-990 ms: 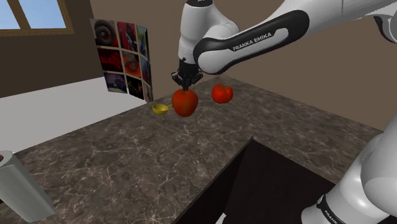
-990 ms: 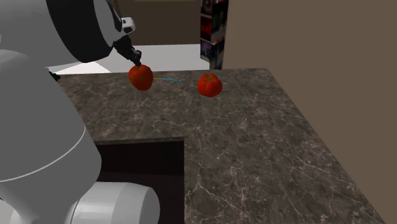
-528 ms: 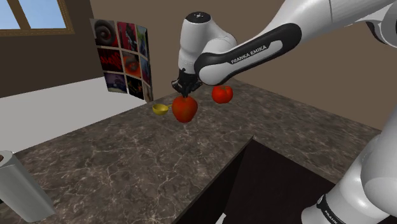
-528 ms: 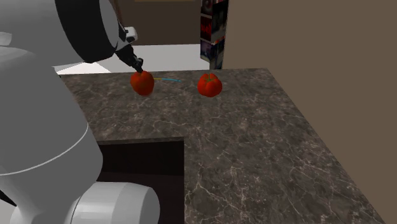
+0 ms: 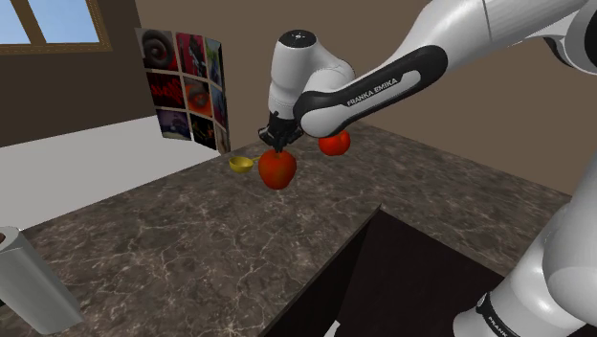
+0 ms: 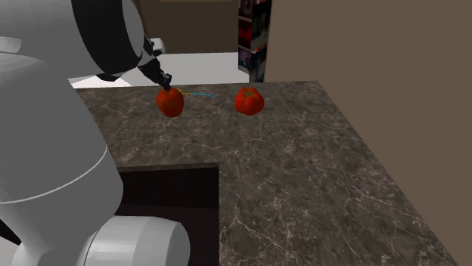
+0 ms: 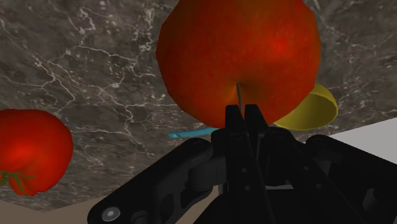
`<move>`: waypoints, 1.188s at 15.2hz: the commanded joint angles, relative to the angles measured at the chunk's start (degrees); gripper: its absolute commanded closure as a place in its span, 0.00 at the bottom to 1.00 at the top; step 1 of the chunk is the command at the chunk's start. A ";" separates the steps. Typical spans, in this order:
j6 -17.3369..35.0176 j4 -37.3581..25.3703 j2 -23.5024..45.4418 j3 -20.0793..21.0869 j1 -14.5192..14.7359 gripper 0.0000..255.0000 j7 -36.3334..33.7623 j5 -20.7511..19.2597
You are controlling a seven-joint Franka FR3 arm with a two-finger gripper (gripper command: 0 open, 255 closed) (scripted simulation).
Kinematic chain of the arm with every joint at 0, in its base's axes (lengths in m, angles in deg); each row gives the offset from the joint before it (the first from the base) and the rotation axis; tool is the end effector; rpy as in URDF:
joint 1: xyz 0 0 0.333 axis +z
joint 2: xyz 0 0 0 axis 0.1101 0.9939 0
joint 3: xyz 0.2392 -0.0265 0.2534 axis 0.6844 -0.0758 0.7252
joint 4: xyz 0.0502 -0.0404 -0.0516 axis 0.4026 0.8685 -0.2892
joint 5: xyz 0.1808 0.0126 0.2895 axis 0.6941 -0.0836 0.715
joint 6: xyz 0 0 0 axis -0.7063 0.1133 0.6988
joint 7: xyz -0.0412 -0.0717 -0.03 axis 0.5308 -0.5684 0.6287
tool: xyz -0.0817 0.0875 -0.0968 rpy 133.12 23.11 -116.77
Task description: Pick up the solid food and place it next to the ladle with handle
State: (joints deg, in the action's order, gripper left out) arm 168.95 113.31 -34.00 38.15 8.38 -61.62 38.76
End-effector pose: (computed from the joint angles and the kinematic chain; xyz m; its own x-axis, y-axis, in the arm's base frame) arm 0.5724 0.1346 0.4282 0.8370 -0.3562 0.4153 -0.4019 -0.9153 0.0249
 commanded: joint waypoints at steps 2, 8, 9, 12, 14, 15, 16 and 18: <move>0.02 0.00 -0.02 0.00 0.00 1.00 -0.02 -0.01; 0.02 0.01 -0.01 0.00 0.00 0.00 -0.02 -0.01; -1.24 0.13 -1.48 0.36 0.08 0.00 0.57 0.93; -4.96 0.04 -5.32 1.21 0.39 0.00 2.13 3.41; -4.95 0.04 -5.33 1.20 0.41 0.00 2.13 3.41; -4.96 0.04 -5.32 1.20 0.41 0.00 2.13 3.41; -4.96 0.04 -5.32 1.20 0.41 0.00 2.13 3.41; -4.96 0.04 -5.32 1.20 0.41 0.00 2.13 3.41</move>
State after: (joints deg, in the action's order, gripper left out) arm 164.01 113.34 -39.30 39.34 8.78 -59.49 42.16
